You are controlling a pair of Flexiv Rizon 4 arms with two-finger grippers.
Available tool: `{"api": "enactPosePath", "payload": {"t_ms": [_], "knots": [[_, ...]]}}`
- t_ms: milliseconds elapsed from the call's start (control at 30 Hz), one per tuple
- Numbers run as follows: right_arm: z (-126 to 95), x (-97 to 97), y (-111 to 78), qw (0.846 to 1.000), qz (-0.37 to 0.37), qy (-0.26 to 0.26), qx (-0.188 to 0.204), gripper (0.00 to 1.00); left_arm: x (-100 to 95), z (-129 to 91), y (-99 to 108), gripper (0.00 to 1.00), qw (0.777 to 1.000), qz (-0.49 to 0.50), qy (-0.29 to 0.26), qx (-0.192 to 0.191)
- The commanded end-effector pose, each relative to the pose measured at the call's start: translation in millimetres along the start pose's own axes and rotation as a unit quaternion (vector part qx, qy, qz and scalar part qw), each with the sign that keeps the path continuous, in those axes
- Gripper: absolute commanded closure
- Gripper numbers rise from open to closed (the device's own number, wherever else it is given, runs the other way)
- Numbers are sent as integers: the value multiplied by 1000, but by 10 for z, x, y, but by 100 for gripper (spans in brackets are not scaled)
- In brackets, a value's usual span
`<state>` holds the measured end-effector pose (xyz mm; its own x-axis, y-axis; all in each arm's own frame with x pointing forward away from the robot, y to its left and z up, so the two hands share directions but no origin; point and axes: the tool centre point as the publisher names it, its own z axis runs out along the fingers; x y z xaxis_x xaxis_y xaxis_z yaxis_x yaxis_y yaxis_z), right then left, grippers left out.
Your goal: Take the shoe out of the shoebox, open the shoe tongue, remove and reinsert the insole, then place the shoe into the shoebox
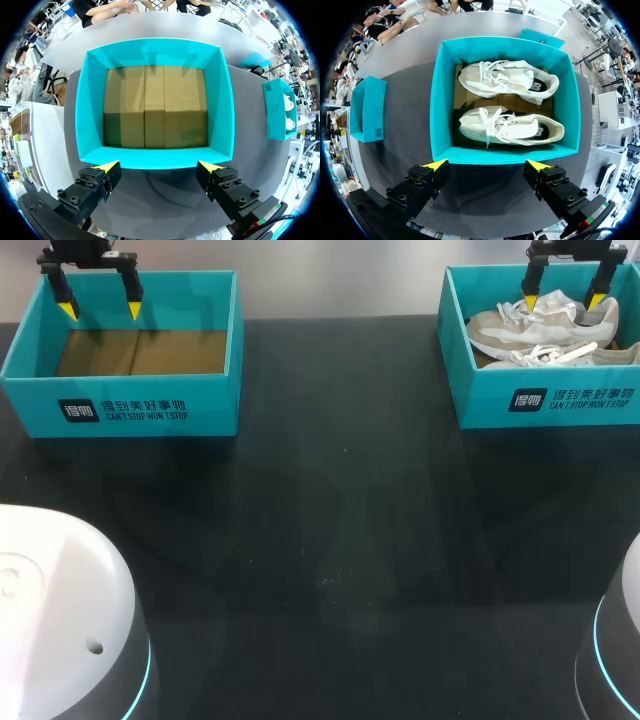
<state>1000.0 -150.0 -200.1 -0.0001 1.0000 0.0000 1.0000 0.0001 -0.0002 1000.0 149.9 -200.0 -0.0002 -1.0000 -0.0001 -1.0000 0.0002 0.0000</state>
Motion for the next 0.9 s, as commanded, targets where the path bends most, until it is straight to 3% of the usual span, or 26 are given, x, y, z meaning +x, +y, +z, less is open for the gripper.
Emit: {"api": "enactPosePath", "payload": {"t_ms": [33, 900], "knots": [[0, 0, 0, 1000, 0, 0, 0, 0, 0, 0, 0, 0, 1000, 0, 0, 0], [-9, 0, 7, 1000, -6, -4, -8, 0, 0, 0, 0, 0, 1000, 0, 0, 0]]}}
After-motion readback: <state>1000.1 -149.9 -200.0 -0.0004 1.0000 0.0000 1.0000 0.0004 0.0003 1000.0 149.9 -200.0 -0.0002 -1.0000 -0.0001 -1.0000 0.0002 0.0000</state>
